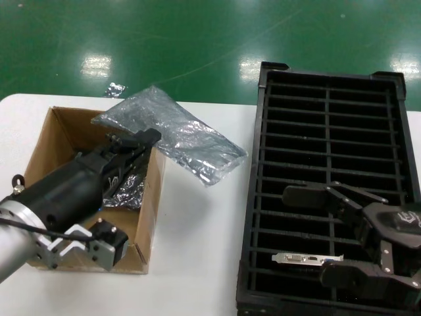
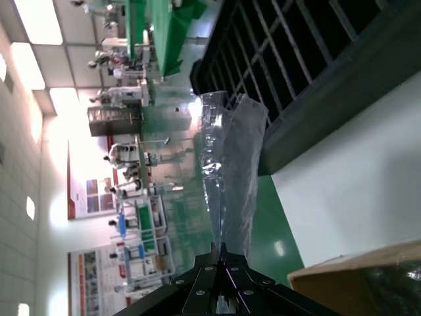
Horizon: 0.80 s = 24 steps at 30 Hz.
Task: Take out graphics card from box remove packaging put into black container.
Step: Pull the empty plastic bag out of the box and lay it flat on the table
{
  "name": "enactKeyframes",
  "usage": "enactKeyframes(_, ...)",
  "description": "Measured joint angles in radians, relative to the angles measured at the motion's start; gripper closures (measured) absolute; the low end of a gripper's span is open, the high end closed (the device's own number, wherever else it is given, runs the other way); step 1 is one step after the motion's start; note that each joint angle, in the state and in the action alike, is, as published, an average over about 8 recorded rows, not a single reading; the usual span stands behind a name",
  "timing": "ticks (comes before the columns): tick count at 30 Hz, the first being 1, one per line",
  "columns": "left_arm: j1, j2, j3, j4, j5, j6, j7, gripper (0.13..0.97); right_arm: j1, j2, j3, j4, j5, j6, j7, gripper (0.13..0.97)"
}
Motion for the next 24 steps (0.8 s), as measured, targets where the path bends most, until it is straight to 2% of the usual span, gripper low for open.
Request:
enactKeyframes(3,-0.002,0.033,-0.038,-0.011,0.015,0.067,-0.081,0.958,0.0,0.0,0.0,0.0,-0.001,-0.001,-0.001,0.129)
enactKeyframes(6,-0.014,0.092,-0.106,-0.014,-0.006,0.182,-0.21,0.958,0.0,0.0,0.0,0.0,-0.001,-0.001,-0.001,0.129)
enactKeyframes(11,-0.058,0.226,-0.245,0.034,-0.108,0.409,-0.438,0.958,0.0,0.0,0.0,0.0,-0.001,-0.001,0.0,0.129)
enactKeyframes(14,-0.09,0.326,-0.332,0.074,-0.112,0.538,-0.567,0.958,0.0,0.0,0.0,0.0,-0.001,-0.001,0.0,0.129)
enactKeyframes(17,-0.118,0.436,-0.421,0.105,-0.042,0.661,-0.69,0.958,0.0,0.0,0.0,0.0,-0.001,-0.001,0.0,0.129)
enactKeyframes(20,-0.134,0.538,-0.496,0.126,0.067,0.775,-0.813,0.958,0.0,0.0,0.001,0.0,-0.001,-0.001,0.0,0.129)
enactKeyframes(22,-0.136,0.582,-0.521,0.132,0.137,0.831,-0.893,0.958,0.0,0.0,0.001,0.0,-0.001,-0.001,0.0,0.129)
enactKeyframes(24,-0.134,0.605,-0.526,0.132,0.195,0.868,-0.967,0.958,0.0,0.0,0.001,0.0,-0.001,-0.001,0.0,0.129)
